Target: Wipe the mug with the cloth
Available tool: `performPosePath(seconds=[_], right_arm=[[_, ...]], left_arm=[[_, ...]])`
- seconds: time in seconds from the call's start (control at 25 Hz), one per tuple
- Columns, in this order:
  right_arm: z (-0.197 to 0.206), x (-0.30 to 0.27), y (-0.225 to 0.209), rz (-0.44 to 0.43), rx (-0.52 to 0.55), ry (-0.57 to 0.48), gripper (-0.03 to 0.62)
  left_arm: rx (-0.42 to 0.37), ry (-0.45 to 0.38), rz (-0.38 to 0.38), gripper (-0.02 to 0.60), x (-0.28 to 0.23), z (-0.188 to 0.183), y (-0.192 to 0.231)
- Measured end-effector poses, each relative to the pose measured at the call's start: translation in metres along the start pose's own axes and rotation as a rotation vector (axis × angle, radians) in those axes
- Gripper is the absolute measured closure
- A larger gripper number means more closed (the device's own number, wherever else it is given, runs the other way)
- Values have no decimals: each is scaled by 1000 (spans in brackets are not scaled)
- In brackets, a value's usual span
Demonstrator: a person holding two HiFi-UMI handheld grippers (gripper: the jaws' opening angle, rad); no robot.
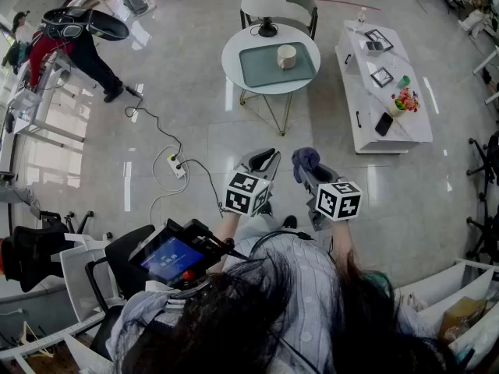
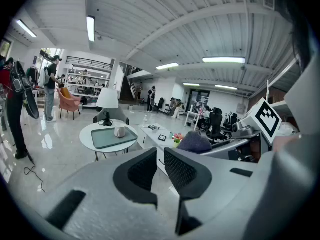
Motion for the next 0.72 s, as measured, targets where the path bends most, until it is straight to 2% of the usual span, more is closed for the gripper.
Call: performPosePath(seconds=[0.36,0.72], right_arm=[[-5,4,4,-16,29,-15,496],[-16,-18,15,-14,25,-43,496]], left_arm=[[44,-31,-25,526,7,1,-2],[17,-27,-1,526,6,-4,19]])
Point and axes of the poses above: the fingertips, and each gripper's own axes: x backward along the fingers, y to its left, z out of its underside, the point moved 5 cm from there along x, backward along the fingers, and after that the axes turned 4 degrees about -z, right-handed, at the moved point
